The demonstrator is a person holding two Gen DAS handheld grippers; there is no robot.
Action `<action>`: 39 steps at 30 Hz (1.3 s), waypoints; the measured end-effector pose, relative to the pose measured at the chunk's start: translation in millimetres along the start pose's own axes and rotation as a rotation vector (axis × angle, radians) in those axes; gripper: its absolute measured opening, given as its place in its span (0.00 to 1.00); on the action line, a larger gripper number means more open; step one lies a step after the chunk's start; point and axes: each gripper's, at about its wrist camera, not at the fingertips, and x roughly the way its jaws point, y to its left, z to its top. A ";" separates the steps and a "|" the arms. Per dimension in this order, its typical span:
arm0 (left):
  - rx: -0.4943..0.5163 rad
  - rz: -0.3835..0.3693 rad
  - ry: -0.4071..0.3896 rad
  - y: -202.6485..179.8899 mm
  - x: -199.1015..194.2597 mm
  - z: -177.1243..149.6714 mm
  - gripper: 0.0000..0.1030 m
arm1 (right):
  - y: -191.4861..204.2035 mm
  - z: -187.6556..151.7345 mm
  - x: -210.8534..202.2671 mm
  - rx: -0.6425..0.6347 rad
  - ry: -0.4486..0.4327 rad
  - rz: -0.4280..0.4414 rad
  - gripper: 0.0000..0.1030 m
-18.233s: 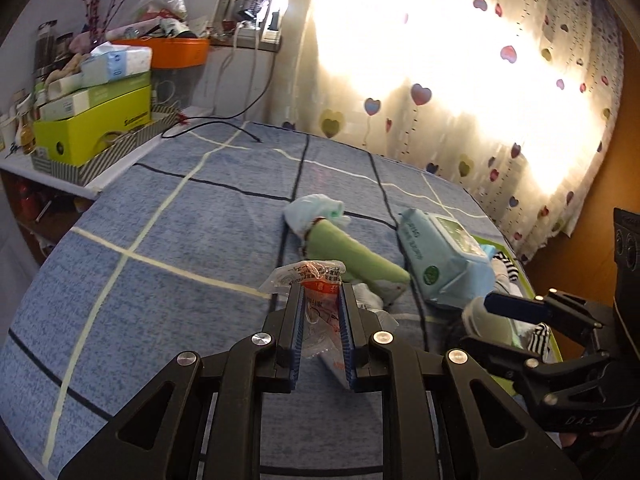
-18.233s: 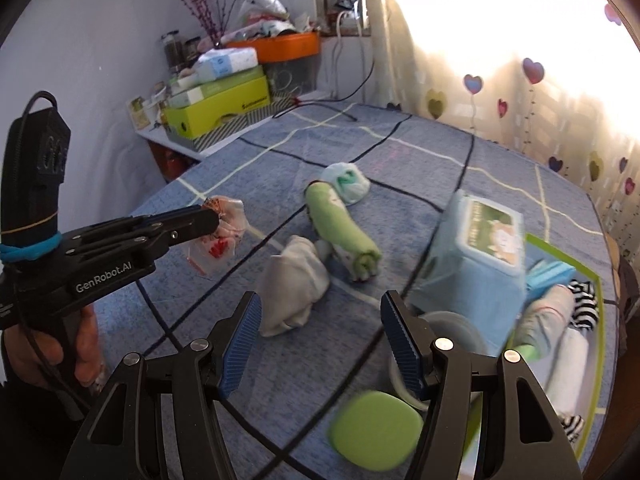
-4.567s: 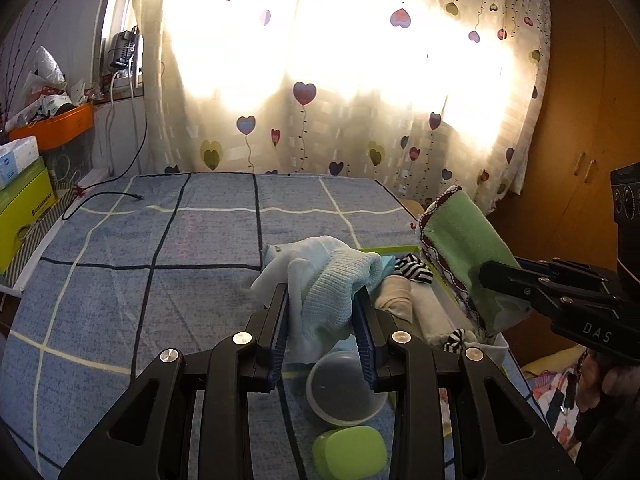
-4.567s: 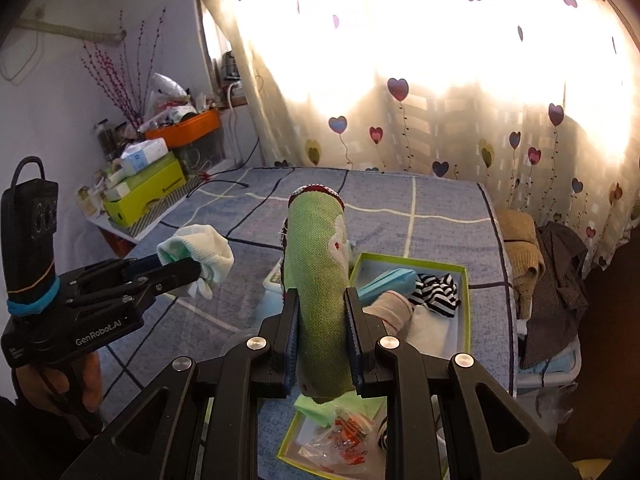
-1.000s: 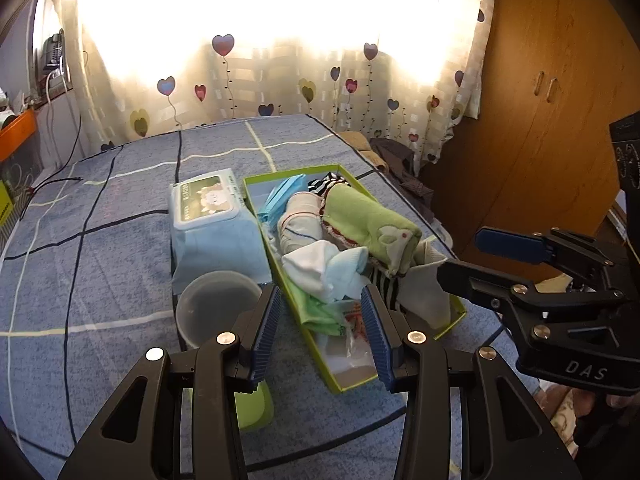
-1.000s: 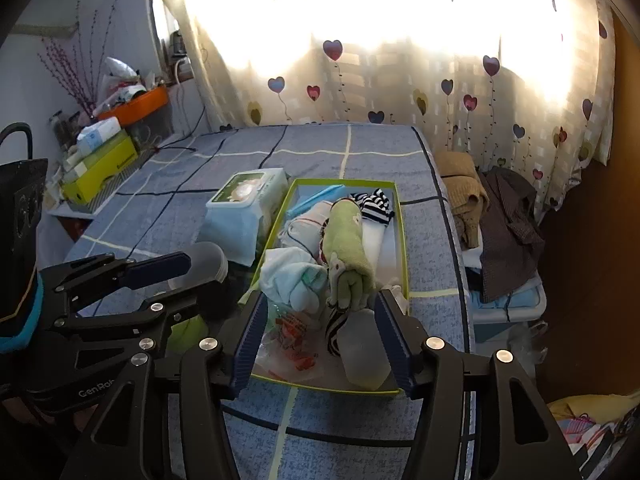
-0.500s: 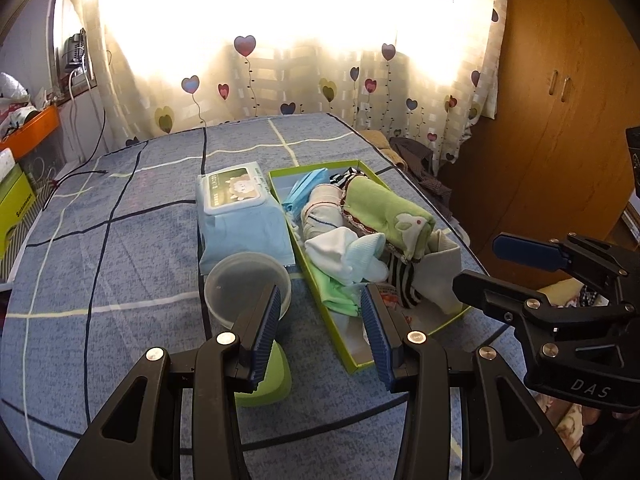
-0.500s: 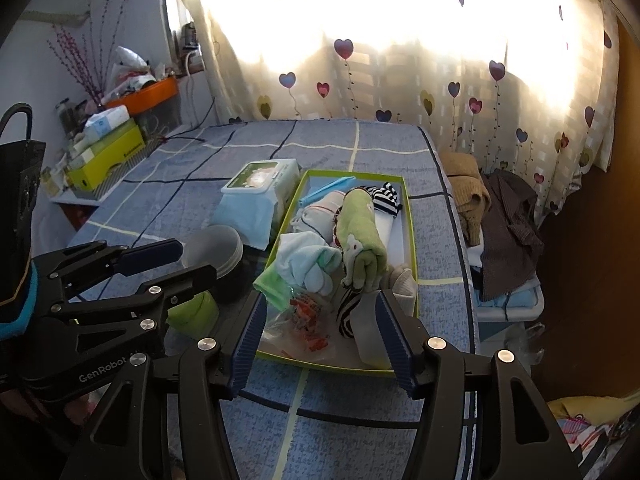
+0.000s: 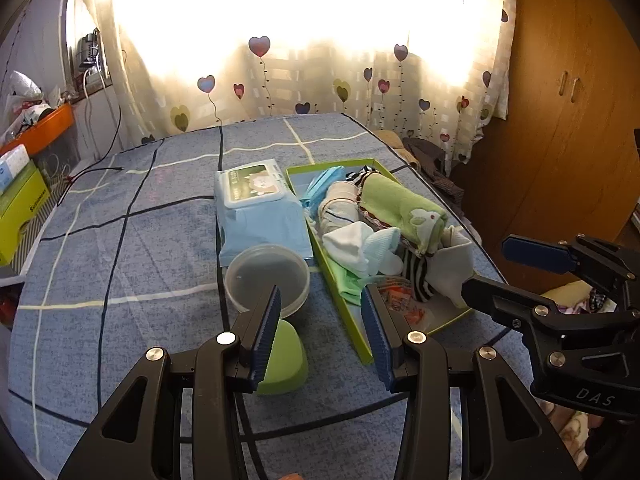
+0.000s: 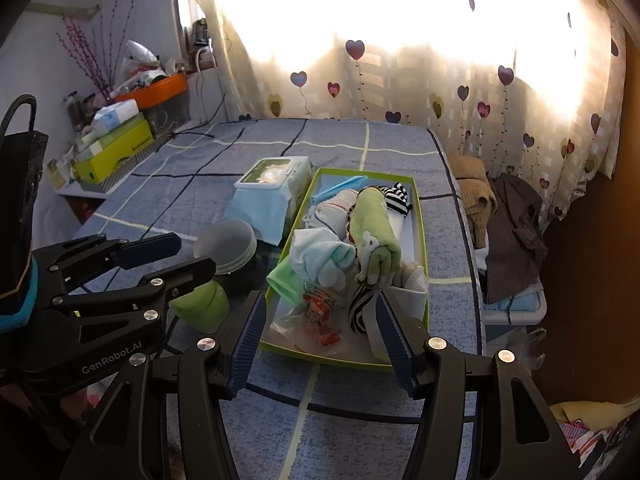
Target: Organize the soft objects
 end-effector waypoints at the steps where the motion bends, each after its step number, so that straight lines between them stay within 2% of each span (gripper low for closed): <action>1: 0.002 -0.003 -0.001 -0.2 -0.6 -0.4 0.42 | 0.1 0.0 0.0 0.000 0.001 0.001 0.55; 39: -0.016 -0.016 0.022 6.4 4.5 -0.9 0.42 | 3.6 -1.0 8.9 -0.002 0.015 0.010 0.57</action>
